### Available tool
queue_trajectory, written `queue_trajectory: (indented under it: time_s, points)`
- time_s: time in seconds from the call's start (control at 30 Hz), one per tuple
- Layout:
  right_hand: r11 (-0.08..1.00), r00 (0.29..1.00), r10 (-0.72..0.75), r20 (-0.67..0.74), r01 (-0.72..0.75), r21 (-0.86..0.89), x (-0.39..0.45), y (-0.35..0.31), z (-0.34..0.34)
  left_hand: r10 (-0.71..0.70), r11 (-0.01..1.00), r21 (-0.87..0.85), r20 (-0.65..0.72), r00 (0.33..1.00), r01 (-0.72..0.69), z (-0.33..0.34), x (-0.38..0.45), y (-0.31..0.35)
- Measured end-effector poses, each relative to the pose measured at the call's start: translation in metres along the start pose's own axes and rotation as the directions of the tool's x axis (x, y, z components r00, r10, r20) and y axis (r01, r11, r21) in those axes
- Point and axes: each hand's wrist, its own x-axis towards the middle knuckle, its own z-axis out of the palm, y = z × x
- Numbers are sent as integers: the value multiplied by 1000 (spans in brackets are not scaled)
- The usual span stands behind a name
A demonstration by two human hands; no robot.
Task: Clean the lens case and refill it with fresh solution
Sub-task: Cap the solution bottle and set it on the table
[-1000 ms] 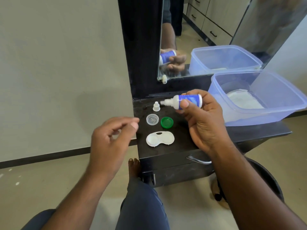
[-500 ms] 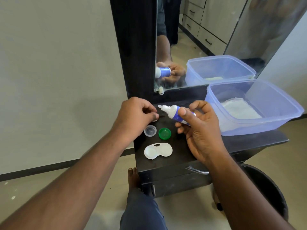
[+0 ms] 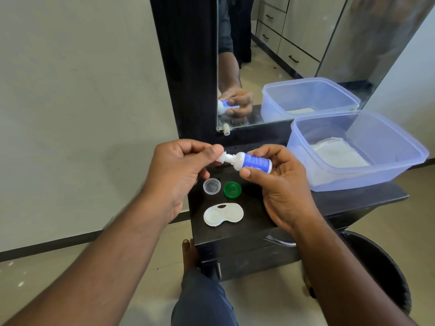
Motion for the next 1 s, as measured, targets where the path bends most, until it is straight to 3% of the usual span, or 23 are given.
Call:
queue_trajectory:
  time_s: [0.23, 0.37, 0.47, 0.53, 0.6, 0.67, 0.83, 1.0]
  points:
    - [999, 999, -23, -22, 22, -32, 0, 1, 1, 107, 993, 42, 44, 993, -108, 6, 1, 1]
    - [998, 999, 51, 3, -51, -31, -1, -3, 3, 205, 974, 64, 139, 969, -216, 6, -1, 1]
    - [997, 996, 78, 32, -77, -28, -2, -6, 3, 187, 982, -25, 217, 958, -186, 8, -2, 2]
    - [997, 997, 73, 35, -72, -22, -2, -5, 3, 132, 981, -169, 245, 961, -91, 12, -4, 5]
    - [998, 997, 65, 44, -65, -10, -3, -6, 4, 94, 955, -297, 222, 971, -25, 18, -6, 9]
    - [998, 996, 54, 64, -54, 11, -4, -7, 4, 111, 944, -326, 163, 980, -53, 25, -7, 12]
    - [999, 997, 10, 79, -14, 48, -6, -6, 2, 152, 963, -238, 93, 984, -126, 34, -3, 10]
    - [1000, 995, 26, 96, -26, 2, -7, -7, 1, 290, 957, -33, 62, 955, -288, 24, -3, 8]
